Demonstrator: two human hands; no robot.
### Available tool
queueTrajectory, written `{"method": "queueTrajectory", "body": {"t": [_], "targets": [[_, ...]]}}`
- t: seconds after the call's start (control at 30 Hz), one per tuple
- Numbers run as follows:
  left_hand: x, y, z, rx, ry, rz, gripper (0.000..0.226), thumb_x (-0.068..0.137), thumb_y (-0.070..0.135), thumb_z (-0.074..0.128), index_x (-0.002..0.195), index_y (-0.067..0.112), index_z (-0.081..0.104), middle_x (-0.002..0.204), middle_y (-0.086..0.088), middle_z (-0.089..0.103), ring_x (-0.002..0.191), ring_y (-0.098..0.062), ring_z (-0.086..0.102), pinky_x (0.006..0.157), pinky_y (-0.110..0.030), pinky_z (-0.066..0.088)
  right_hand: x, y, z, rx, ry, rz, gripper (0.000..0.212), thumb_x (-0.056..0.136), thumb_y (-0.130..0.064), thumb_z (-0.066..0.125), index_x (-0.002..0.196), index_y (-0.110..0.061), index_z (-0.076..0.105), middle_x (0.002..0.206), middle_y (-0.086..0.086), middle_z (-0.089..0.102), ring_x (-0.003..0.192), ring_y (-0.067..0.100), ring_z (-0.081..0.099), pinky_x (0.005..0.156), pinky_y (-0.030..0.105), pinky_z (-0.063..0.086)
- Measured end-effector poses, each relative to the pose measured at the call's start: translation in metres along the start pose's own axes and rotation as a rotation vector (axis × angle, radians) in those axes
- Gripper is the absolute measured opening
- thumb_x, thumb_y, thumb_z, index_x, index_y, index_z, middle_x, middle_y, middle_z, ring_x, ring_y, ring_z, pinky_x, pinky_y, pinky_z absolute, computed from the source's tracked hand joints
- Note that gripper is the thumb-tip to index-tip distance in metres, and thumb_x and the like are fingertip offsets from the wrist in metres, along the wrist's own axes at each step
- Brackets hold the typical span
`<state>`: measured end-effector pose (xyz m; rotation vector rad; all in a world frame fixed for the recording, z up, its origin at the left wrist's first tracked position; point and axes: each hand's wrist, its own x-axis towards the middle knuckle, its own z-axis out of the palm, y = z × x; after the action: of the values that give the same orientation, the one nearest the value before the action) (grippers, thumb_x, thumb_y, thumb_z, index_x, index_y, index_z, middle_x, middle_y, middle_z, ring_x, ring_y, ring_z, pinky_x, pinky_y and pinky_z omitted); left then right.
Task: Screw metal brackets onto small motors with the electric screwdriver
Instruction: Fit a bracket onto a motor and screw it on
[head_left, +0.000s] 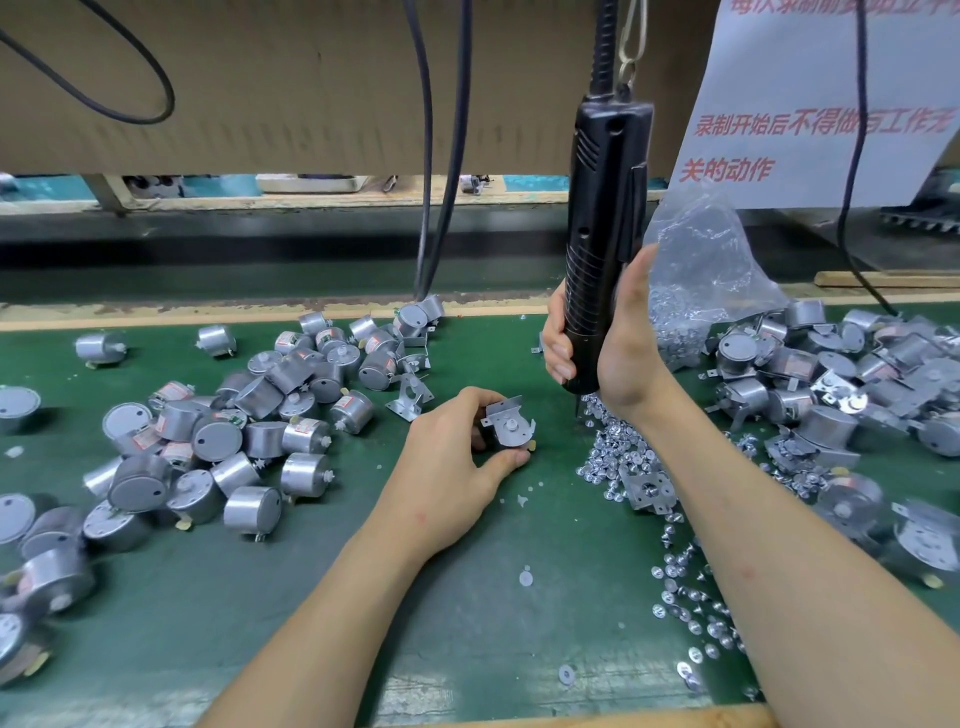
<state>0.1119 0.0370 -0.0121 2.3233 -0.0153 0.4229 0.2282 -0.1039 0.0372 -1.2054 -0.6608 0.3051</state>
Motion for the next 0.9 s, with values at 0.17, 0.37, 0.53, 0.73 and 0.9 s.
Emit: {"method": "queueTrajectory", "body": {"t": [0.17,0.37,0.53,0.73,0.9], "targets": [[-0.0002,-0.0005,-0.0003,0.006,0.003,0.001,0.037,0.081,0.029,0.08,0.112,0.027,0.059,0.091,0.026,0.059,0.086,0.013,0.052,0.073,0.0,0.035,0.0001,0.0008,-0.001,-0.003,0.001,-0.002,0.085,0.059,-0.102,0.041,0.065,-0.018,0.052,0.051,0.001,0.045,0.039,0.018,0.039,0.046,0.025,0.037],[-0.0004,0.0004,0.0,-0.007,0.008,0.006,0.036,0.081,0.027,0.081,0.11,0.027,0.06,0.087,0.027,0.058,0.085,0.014,0.052,0.072,0.002,0.034,0.0005,0.0017,-0.0025,-0.02,0.011,-0.008,0.085,0.061,-0.102,0.039,0.064,-0.018,0.052,0.051,0.001,0.045,0.039,0.019,0.039,0.046,0.025,0.038],[-0.0004,0.0004,0.0002,-0.005,0.005,0.003,0.036,0.081,0.028,0.08,0.11,0.028,0.059,0.088,0.027,0.058,0.085,0.013,0.052,0.072,0.001,0.034,0.0011,0.0036,-0.0025,-0.033,0.006,-0.008,0.085,0.062,-0.102,0.038,0.063,-0.019,0.054,0.051,0.001,0.046,0.039,0.019,0.04,0.046,0.025,0.039],[-0.0007,-0.0002,-0.0002,-0.002,0.002,-0.001,0.037,0.081,0.029,0.08,0.111,0.027,0.059,0.089,0.025,0.059,0.086,0.013,0.052,0.072,0.001,0.034,0.0012,0.0049,-0.0022,-0.043,0.016,-0.01,0.085,0.062,-0.102,0.037,0.063,-0.019,0.054,0.052,0.002,0.047,0.039,0.019,0.04,0.046,0.025,0.039],[-0.0006,0.0001,-0.0005,-0.001,0.002,-0.002,0.036,0.081,0.03,0.08,0.111,0.027,0.059,0.087,0.025,0.058,0.086,0.01,0.052,0.071,0.0,0.034,0.0002,0.004,-0.0015,-0.029,0.028,-0.019,0.084,0.062,-0.102,0.037,0.063,-0.019,0.054,0.052,0.001,0.047,0.039,0.018,0.04,0.046,0.024,0.039]]}}
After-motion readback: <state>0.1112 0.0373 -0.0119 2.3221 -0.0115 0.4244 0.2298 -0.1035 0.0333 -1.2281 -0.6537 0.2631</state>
